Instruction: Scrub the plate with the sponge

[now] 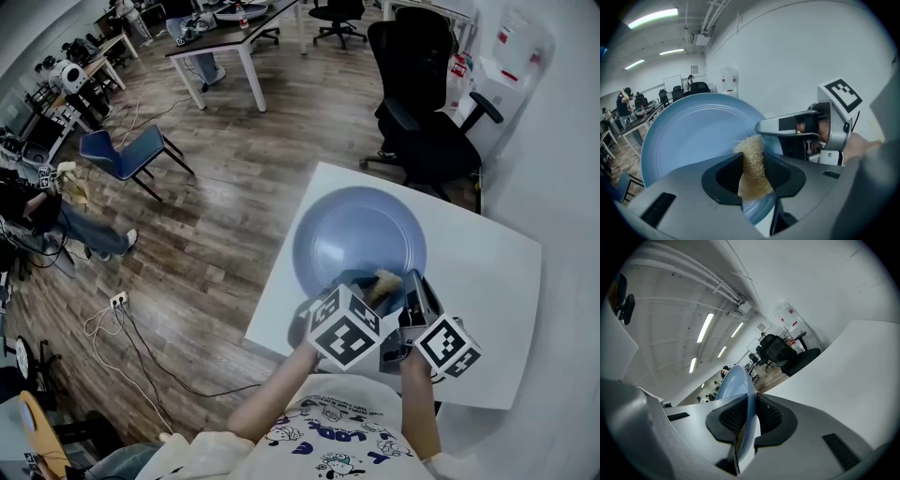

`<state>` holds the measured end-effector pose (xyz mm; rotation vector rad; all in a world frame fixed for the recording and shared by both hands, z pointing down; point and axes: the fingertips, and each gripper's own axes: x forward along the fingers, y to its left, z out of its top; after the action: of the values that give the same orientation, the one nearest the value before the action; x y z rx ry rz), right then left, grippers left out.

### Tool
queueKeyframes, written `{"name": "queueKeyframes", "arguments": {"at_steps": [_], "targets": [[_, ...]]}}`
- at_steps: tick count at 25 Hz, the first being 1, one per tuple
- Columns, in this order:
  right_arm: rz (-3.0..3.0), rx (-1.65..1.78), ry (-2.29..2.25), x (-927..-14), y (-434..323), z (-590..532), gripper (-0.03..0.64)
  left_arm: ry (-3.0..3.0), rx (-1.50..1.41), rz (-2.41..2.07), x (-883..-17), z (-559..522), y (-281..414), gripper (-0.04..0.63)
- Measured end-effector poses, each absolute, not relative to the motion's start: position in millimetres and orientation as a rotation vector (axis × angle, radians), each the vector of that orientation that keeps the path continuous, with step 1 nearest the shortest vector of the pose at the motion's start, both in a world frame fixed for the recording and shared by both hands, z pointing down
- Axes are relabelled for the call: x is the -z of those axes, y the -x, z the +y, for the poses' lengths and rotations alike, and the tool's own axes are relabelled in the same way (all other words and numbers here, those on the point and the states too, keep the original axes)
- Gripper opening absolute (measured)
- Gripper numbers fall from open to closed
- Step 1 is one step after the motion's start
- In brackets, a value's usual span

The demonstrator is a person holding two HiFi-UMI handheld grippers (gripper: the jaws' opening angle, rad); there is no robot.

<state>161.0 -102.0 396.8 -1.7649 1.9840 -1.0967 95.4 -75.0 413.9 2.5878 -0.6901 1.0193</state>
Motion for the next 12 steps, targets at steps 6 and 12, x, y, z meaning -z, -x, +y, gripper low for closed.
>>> {"name": "queueKeyframes", "arguments": {"at_steps": [6,12], "targets": [[1.99,1.106,1.749,-398.7,-157.9,-99.4,0.037,-2.582,-0.982,-0.717,-411.6,-77.0,-95.5,0.141],[2.002,1.116,1.728,-397.1,-152.9,-100.9,0.037,-2.576,-0.938,-0.747,-403.8,-87.6,-92.9,0.141]]}}
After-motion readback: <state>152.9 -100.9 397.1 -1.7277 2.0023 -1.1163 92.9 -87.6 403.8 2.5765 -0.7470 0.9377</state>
